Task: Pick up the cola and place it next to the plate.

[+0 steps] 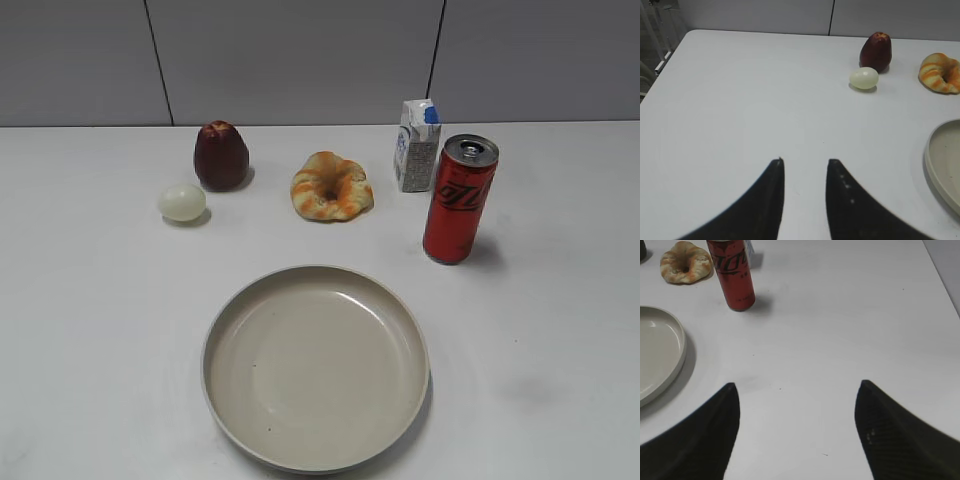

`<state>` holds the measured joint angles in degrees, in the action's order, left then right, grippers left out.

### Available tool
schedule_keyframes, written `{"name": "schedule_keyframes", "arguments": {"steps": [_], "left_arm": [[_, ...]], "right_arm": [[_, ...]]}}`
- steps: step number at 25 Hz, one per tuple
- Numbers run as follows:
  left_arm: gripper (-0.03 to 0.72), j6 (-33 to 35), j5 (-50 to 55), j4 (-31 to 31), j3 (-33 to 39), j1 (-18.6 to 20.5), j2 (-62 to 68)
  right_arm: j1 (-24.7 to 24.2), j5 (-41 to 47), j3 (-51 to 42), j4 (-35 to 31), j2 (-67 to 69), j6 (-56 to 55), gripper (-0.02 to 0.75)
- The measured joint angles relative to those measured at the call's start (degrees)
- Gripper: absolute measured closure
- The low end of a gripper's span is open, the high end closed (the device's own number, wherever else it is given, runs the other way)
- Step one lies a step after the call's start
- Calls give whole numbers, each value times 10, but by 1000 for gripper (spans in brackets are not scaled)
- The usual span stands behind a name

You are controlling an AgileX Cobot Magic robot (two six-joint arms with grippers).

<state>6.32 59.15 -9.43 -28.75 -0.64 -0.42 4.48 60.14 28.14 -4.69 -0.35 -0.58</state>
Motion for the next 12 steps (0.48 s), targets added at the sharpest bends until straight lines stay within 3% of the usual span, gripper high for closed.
{"name": "schedule_keyframes", "arguments": {"steps": [12], "left_arm": [[459, 0, 0, 0, 0, 0, 0]], "right_arm": [[0, -1, 0, 0, 1, 0, 195]]}}
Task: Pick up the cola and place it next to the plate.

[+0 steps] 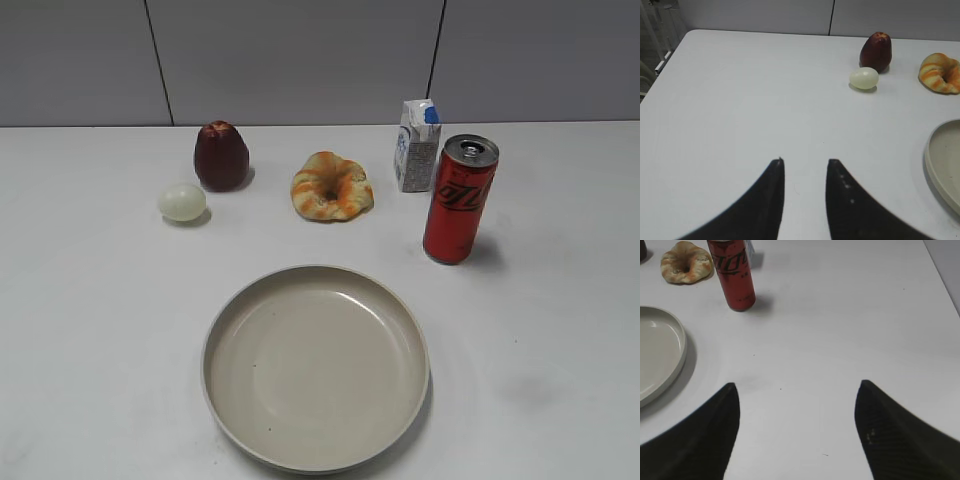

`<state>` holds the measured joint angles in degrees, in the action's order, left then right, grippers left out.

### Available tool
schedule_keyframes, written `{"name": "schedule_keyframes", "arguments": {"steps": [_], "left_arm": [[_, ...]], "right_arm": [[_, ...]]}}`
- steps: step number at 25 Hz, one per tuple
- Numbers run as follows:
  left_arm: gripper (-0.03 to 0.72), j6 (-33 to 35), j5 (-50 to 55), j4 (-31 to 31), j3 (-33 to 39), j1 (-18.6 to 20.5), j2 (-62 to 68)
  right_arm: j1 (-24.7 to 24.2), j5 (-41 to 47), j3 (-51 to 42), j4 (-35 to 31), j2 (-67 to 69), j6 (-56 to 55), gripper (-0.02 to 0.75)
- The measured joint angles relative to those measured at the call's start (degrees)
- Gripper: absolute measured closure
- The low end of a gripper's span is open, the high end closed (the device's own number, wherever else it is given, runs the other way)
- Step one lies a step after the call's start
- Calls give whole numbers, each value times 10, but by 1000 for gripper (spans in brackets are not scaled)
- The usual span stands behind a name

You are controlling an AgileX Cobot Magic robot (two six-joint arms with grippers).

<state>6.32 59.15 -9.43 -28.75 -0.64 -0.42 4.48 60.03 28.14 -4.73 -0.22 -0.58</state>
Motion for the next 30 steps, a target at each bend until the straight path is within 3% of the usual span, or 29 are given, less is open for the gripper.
{"name": "schedule_keyframes", "arguments": {"steps": [4, 9, 14, 20, 25, 30], "left_arm": [[459, 0, 0, 0, 0, 0, 0], [459, 0, 0, 0, 0, 0, 0], [459, 0, 0, 0, 0, 0, 0], [459, 0, 0, 0, 0, 0, 0], [459, 0, 0, 0, 0, 0, 0], [459, 0, 0, 0, 0, 0, 0]], "right_arm": [[0, -41, 14, -1, 48, 0, 188], [0, -154, 17, -5, 180, 14, 87], [0, -238, 51, -53, 351, 41, 77], [42, -233, 184, -89, 580, 93, 79], [100, -187, 332, -74, 759, 98, 82], [125, -113, 486, -56, 906, 98, 89]]}}
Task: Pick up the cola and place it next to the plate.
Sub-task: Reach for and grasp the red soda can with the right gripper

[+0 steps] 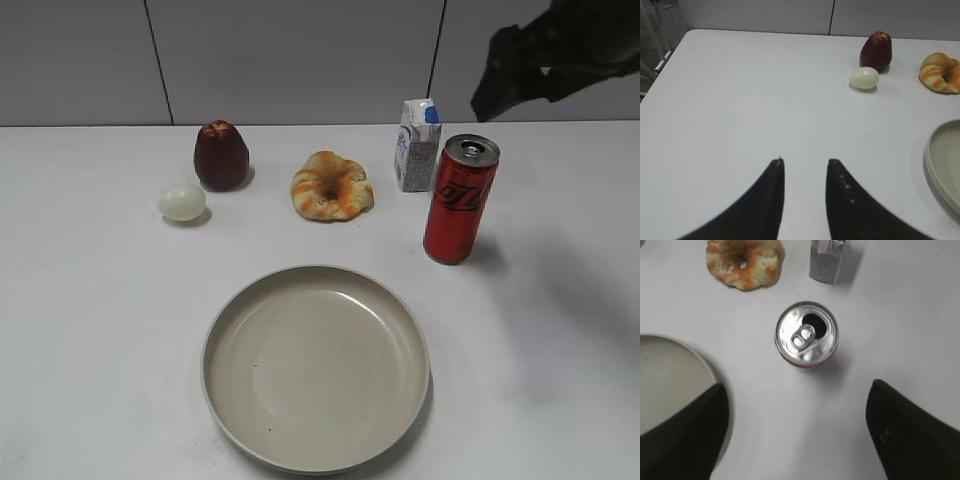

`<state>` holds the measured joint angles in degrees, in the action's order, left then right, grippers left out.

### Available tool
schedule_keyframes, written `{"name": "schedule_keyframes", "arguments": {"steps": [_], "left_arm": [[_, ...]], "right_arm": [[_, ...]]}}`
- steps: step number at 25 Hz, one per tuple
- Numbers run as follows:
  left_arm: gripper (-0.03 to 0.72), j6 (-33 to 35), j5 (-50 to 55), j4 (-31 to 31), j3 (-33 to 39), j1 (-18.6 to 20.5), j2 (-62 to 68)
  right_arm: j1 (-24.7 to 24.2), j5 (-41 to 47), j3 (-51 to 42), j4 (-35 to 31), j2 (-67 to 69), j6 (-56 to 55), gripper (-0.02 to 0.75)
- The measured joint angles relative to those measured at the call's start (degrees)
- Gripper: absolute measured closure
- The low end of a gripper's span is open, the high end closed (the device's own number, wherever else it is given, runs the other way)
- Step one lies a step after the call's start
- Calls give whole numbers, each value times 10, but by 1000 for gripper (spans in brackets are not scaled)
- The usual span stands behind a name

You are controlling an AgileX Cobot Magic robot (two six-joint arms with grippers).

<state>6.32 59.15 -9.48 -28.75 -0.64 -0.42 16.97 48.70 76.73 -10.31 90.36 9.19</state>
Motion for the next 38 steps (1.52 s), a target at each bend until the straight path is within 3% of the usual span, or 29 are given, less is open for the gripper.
{"name": "schedule_keyframes", "arguments": {"steps": [8, 20, 26, 31, 38], "left_arm": [[459, 0, 0, 0, 0, 0, 0], [459, 0, 0, 0, 0, 0, 0], [459, 0, 0, 0, 0, 0, 0], [459, 0, 0, 0, 0, 0, 0], [458, 0, 0, 0, 0, 0, 0]], "right_arm": [[12, 68, 145, 39, 156, -27, 91], [12, 69, 159, 47, 237, -40, 101], [12, 70, 159, 46, 248, -42, 204], [12, 73, 162, 46, 249, -44, 226], [23, 142, 242, 23, 254, -44, 226]]}}
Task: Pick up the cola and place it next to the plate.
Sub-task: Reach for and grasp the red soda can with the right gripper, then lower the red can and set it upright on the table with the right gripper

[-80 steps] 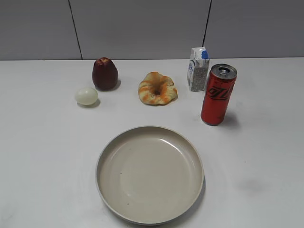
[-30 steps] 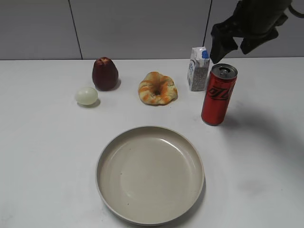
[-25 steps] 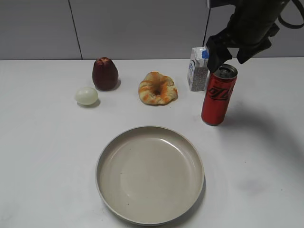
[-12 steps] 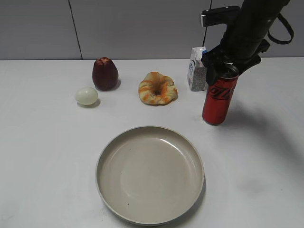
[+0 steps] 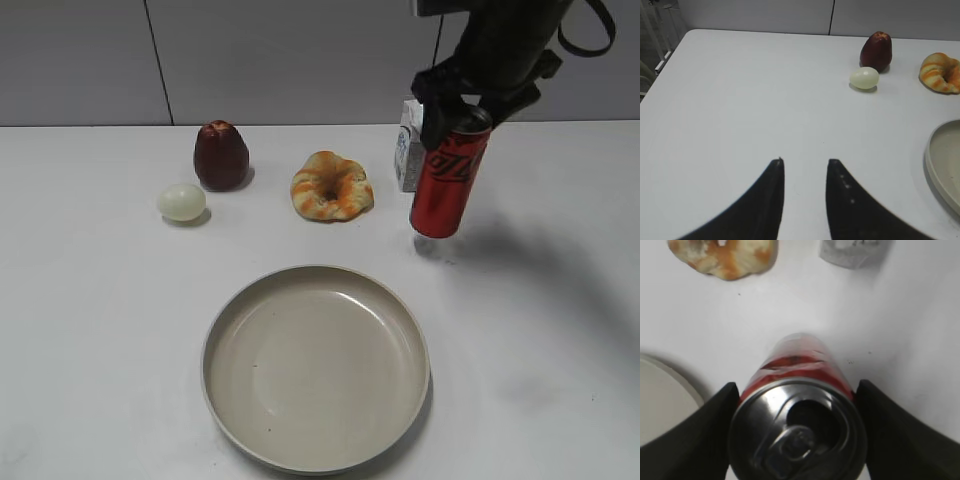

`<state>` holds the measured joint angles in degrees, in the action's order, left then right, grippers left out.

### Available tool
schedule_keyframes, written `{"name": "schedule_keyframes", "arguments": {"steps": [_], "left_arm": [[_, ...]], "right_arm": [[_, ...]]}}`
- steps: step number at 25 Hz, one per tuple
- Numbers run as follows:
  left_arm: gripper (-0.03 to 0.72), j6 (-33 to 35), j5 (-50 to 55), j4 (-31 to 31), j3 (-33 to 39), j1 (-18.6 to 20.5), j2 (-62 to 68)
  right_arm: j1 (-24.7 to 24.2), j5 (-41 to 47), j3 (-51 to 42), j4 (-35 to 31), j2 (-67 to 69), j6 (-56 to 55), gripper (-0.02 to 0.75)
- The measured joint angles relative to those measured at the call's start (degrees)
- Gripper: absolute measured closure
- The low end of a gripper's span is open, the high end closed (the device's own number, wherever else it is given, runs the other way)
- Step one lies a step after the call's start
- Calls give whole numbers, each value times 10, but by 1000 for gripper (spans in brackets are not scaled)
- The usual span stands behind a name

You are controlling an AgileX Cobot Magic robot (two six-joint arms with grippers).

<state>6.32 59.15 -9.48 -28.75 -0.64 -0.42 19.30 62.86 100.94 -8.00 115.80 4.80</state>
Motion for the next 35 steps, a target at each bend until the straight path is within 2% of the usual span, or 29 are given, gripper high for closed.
{"name": "schedule_keyframes", "arguments": {"steps": [4, 9, 13, 23, 28, 35], "left_arm": [[458, 0, 0, 0, 0, 0, 0], [459, 0, 0, 0, 0, 0, 0], [459, 0, 0, 0, 0, 0, 0], [459, 0, 0, 0, 0, 0, 0], [459, 0, 0, 0, 0, 0, 0], [459, 0, 0, 0, 0, 0, 0]], "right_arm": [[41, 10, 34, -2, 0, 0, 227], [106, -10, 37, -3, 6, 0, 227], [137, -33, 37, -3, 29, 0, 227], [142, -58, 38, -3, 73, 1, 225], [142, -60, 42, -3, 74, 1, 103], [142, 6, 112, -3, 41, -2, 80]]}}
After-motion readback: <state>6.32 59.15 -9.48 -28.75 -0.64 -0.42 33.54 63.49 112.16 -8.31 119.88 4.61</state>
